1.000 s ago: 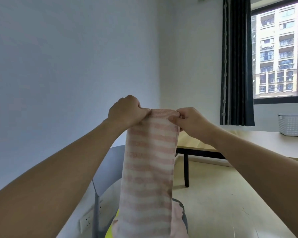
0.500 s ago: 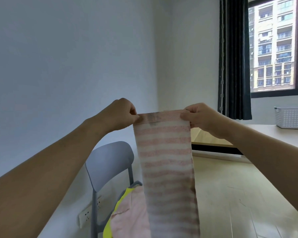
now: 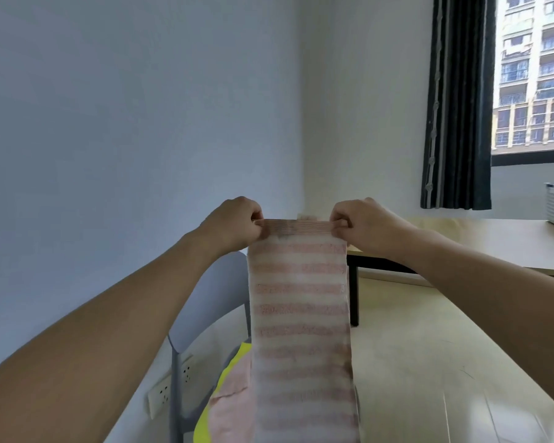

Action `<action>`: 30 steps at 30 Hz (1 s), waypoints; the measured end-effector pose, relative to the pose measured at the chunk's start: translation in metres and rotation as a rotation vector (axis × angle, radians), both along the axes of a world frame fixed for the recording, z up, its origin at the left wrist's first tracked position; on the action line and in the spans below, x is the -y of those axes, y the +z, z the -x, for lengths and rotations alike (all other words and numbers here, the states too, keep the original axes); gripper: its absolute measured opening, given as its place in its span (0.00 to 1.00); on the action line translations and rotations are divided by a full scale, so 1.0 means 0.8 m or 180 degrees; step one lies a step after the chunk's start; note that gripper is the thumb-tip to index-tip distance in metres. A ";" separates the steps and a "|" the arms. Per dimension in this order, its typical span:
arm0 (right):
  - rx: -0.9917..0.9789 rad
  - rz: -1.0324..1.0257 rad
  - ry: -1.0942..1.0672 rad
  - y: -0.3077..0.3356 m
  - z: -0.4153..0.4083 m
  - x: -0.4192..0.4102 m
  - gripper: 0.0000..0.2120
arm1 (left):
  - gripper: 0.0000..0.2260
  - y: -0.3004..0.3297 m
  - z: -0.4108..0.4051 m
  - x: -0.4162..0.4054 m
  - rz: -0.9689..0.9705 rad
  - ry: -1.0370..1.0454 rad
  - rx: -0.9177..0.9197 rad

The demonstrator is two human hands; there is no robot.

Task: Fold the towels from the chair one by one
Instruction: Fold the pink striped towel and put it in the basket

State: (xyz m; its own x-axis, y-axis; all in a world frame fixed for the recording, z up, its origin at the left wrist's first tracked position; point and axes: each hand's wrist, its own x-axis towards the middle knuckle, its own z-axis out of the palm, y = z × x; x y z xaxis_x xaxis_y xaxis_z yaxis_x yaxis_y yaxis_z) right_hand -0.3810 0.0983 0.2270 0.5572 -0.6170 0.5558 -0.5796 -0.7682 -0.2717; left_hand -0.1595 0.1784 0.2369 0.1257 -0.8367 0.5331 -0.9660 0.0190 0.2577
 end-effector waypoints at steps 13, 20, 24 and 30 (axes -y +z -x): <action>0.1769 -0.0270 0.0473 -0.009 -0.030 0.000 0.03 | 0.04 0.009 -0.013 -0.027 0.0664 -0.0292 -0.1213; 0.0610 -0.2424 0.0500 -0.125 0.008 -0.025 0.02 | 0.12 -0.118 -0.005 -0.058 -0.1397 -0.0625 -0.2251; -0.1079 -0.3029 0.0088 -0.221 0.015 -0.023 0.02 | 0.08 -0.246 0.001 -0.055 -0.2908 -0.0632 -0.2406; -0.1624 -0.3299 -0.0097 -0.297 -0.004 0.001 0.07 | 0.07 -0.340 0.001 -0.021 -0.3153 -0.0434 -0.1982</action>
